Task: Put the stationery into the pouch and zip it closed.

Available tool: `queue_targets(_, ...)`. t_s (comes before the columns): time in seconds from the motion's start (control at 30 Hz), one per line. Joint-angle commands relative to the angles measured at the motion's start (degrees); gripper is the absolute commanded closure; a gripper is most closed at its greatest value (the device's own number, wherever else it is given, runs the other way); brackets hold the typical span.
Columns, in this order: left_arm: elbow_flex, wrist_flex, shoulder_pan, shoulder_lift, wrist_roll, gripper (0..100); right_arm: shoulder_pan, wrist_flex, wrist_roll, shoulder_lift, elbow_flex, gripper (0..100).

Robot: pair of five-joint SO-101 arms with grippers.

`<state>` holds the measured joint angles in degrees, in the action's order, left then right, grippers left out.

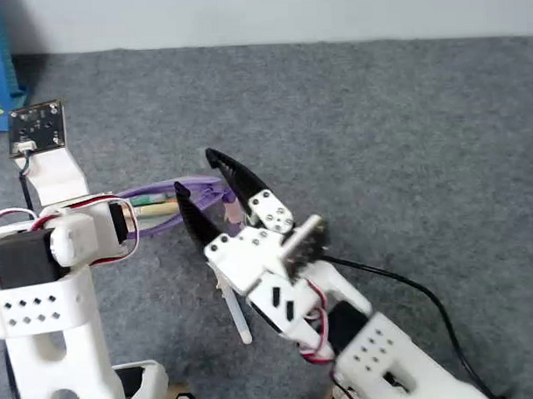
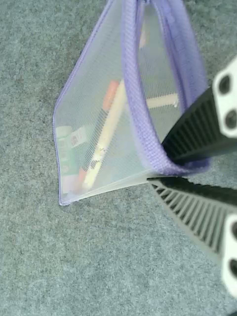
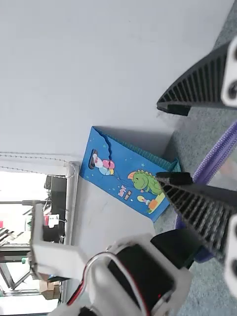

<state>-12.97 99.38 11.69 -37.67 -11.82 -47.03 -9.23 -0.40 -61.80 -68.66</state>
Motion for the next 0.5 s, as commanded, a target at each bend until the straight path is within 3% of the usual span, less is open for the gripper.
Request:
queue_targets(0.0,0.2,1.1,0.4,-0.2,-0.3,99,0.3,7.9,-1.5,-9.9,1.1,84.2)
queue_targets(0.1,0.2,1.1,0.5,-0.2,-0.3,99,2.2,17.7,-2.5,-17.1,1.1,86.5)
queue_targets(0.23,0.2,1.1,0.6,-0.2,-0.2,99,7.1,35.2,-11.3,-22.4,3.1,90.5)
queue_targets(0.37,0.6,0.9,2.5,-0.3,-0.2,99,9.3,50.2,-13.2,-20.0,6.5,91.2)
queue_targets(0.47,0.7,-0.1,6.2,-0.3,-0.2,99,9.4,55.5,-13.3,-14.9,6.9,91.2)
